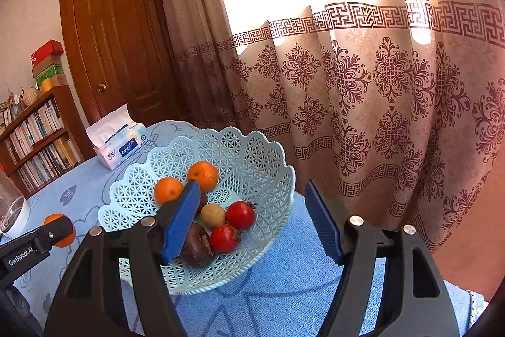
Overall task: Organize fruits
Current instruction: 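Carry the orange in the left tool into the basket and open it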
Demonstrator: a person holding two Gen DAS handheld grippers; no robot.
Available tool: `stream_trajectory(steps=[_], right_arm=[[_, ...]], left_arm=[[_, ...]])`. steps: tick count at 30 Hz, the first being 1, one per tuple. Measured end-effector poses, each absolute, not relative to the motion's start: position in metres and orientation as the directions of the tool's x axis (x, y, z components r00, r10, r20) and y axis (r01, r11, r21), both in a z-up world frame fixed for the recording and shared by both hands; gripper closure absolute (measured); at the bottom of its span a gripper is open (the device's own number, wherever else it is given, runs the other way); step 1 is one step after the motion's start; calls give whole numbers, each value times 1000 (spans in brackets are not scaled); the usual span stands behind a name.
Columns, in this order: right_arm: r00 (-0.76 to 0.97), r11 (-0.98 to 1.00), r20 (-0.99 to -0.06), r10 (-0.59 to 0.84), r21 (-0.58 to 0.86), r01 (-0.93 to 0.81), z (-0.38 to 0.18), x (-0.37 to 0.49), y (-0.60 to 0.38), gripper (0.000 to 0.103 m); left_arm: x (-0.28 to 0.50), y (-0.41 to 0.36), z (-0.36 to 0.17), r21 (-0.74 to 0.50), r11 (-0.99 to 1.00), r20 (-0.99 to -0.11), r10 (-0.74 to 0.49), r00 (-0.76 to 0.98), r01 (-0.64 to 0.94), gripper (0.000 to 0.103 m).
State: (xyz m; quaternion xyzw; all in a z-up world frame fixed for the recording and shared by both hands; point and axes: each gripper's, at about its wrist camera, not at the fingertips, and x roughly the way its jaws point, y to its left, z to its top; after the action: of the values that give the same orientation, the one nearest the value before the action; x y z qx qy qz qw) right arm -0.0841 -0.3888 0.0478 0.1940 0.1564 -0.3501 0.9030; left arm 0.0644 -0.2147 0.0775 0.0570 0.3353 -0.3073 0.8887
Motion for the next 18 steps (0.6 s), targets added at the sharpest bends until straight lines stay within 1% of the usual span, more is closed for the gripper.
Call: stream_trajectory(steps=[5, 12, 13, 15, 16, 18], right_arm=[[716, 678, -418, -558, 267, 685, 48, -86, -392, 32], [723, 670, -426, -544, 298, 680, 45, -88, -398, 32], [724, 670, -426, -543, 300, 679, 45, -88, -398, 32], [725, 670, -427, -540, 304, 678, 45, -89, -399, 32], [726, 669, -427, -540, 306, 678, 44, -89, -400, 32], [726, 666, -428, -538, 311, 678, 44, -89, -401, 31]], left_arm=[[67, -246, 79, -88, 772, -627, -534, 567, 629, 61], [74, -275, 77, -96, 733, -626, -571, 531, 674, 61], [74, -277, 76, -92, 734, -623, -569, 536, 672, 59], [76, -277, 75, -103, 737, -619, -573, 537, 668, 49], [77, -275, 74, -112, 741, -616, -574, 540, 662, 41], [79, -272, 73, -125, 749, -612, -575, 543, 651, 39]])
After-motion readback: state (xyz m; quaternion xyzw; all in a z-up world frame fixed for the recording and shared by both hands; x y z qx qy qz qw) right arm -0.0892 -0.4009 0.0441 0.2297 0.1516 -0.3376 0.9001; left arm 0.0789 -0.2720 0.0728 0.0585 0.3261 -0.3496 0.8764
